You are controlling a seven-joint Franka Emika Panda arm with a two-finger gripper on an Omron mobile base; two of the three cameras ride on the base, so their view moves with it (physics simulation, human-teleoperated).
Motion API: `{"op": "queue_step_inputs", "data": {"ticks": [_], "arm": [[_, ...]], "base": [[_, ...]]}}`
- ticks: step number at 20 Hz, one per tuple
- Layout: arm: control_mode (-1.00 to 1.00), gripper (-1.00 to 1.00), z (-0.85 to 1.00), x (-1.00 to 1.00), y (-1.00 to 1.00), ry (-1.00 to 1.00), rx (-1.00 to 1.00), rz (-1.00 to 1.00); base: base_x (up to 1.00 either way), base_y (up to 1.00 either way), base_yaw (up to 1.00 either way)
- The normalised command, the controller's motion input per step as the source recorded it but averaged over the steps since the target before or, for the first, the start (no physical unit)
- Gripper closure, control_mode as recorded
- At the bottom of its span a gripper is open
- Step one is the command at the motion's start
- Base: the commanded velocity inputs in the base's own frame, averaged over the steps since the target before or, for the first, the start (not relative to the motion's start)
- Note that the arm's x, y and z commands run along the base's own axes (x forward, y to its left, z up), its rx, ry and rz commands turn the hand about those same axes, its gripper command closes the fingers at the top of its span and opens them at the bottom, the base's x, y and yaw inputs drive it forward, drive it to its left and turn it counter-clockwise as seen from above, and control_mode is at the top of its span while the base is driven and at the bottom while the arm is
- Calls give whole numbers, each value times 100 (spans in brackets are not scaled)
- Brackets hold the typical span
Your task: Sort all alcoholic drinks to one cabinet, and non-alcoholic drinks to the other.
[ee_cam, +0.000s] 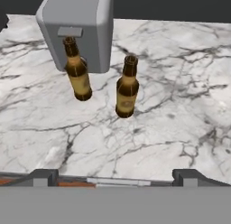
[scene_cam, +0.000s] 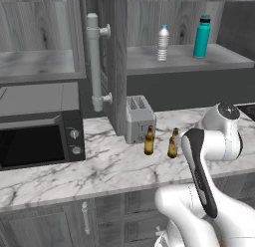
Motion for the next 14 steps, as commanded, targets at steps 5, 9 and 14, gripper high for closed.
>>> {"op": "queue_step_inputs", "data": {"ticks": [5,9,14], "arm": [[-100,-100,-10,13,-2,0,0,0],[-100,-100,-8,12,-1,0,0,0],[-100,-100,-5,12,-3,0,0,0]], "base": [[0,0,0],[0,0,0],[0,0,0]]}}
